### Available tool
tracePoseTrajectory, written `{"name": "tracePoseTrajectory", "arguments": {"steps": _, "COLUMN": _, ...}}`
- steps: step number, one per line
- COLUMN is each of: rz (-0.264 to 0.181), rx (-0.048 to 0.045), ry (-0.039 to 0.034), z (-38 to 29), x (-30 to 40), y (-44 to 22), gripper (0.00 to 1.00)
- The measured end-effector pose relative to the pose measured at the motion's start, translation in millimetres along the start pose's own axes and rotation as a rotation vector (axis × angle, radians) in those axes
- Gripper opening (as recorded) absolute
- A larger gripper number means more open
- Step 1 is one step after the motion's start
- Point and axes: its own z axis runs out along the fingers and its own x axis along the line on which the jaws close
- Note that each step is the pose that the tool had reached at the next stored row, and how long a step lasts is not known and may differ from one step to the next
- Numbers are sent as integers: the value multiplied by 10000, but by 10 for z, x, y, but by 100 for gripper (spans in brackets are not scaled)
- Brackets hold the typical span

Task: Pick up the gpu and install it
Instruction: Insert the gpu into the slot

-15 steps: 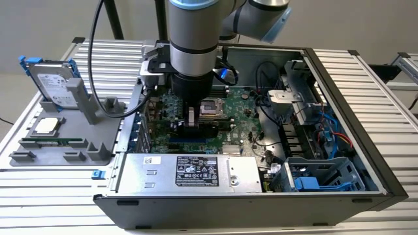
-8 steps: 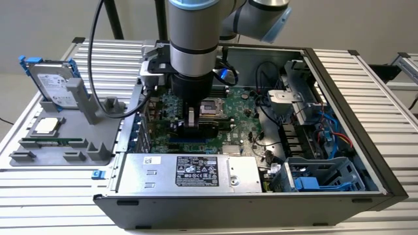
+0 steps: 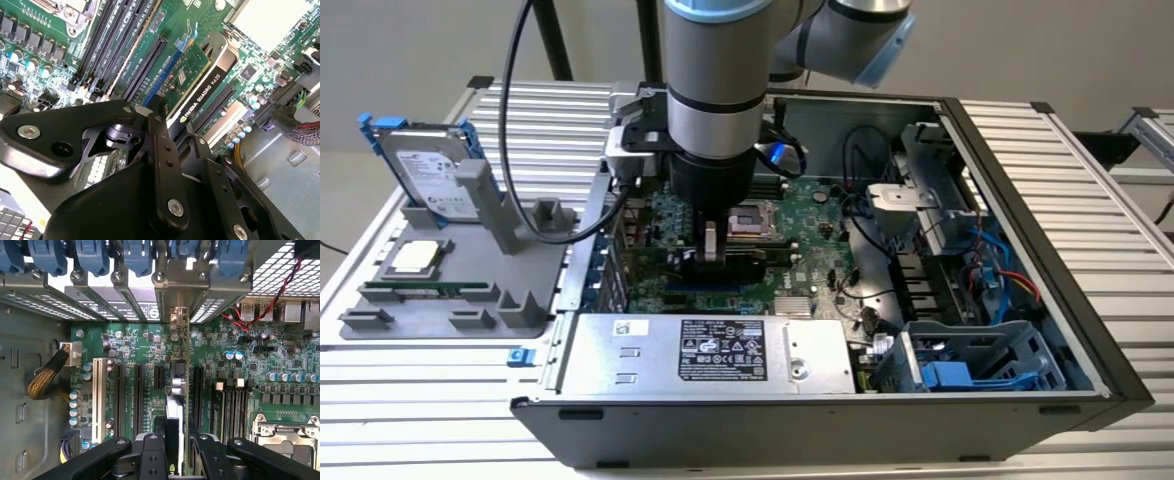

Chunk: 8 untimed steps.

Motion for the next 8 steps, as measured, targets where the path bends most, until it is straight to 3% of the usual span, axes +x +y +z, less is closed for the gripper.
{"name": "tracePoseTrajectory", "arguments": {"steps": 8, "rz": -1, "rx": -20, "ry": 15, "z": 16, "x": -4, "y": 0, "gripper": 0}}
